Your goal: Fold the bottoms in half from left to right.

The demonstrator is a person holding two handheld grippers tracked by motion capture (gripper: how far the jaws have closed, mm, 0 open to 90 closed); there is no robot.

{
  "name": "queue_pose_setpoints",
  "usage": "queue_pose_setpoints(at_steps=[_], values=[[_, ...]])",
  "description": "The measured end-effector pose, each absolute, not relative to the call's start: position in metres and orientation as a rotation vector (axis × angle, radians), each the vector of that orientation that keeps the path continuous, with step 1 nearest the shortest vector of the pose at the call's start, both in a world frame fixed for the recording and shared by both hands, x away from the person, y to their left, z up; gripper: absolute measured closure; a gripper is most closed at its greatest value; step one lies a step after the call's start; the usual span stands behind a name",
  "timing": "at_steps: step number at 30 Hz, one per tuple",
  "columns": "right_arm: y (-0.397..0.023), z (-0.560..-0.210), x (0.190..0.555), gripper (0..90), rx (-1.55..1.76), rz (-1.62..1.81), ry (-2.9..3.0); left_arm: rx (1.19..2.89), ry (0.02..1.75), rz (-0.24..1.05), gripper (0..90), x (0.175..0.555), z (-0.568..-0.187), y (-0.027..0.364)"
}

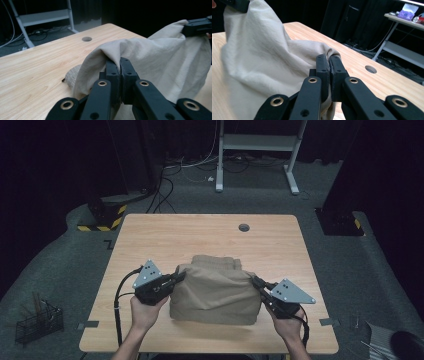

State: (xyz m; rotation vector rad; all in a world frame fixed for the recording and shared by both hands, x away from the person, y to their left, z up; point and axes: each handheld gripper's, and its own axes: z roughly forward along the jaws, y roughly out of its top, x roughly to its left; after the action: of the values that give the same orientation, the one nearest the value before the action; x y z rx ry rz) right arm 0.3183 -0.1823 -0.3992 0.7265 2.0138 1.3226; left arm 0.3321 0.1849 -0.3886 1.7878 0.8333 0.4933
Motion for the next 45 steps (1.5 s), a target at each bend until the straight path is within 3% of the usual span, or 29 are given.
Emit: queue_pose_setpoints(at_steps=[45], values=[[-0.175,-0.418,0.367,87.7,0.799,1.265,2.046,1.853,0.913,0.489,87.1,0.38,-0.409,0.186]])
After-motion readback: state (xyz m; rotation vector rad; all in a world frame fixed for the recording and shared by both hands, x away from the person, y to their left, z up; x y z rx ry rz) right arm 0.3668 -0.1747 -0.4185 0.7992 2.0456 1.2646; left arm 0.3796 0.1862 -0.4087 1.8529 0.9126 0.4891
